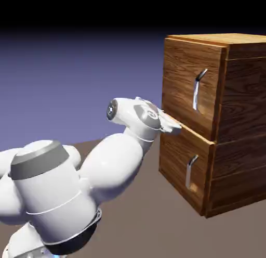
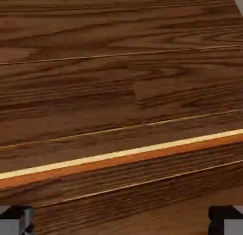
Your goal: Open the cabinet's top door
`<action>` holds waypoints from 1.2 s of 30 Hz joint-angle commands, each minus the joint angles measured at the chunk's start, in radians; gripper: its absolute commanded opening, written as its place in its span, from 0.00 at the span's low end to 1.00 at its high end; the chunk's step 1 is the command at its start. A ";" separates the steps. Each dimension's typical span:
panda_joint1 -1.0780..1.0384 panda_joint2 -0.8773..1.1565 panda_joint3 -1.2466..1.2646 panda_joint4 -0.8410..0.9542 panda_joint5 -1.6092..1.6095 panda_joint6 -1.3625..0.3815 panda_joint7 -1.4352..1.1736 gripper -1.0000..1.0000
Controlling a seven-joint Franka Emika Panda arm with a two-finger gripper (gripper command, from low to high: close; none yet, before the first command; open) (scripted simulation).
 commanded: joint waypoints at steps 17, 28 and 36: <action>-0.024 0.021 0.150 -0.080 -0.095 -0.336 0.055 0.00; -0.006 -0.054 0.425 -0.277 0.133 -0.814 0.194 0.00; 0.139 -0.206 0.616 -0.287 0.385 -1.162 0.333 0.00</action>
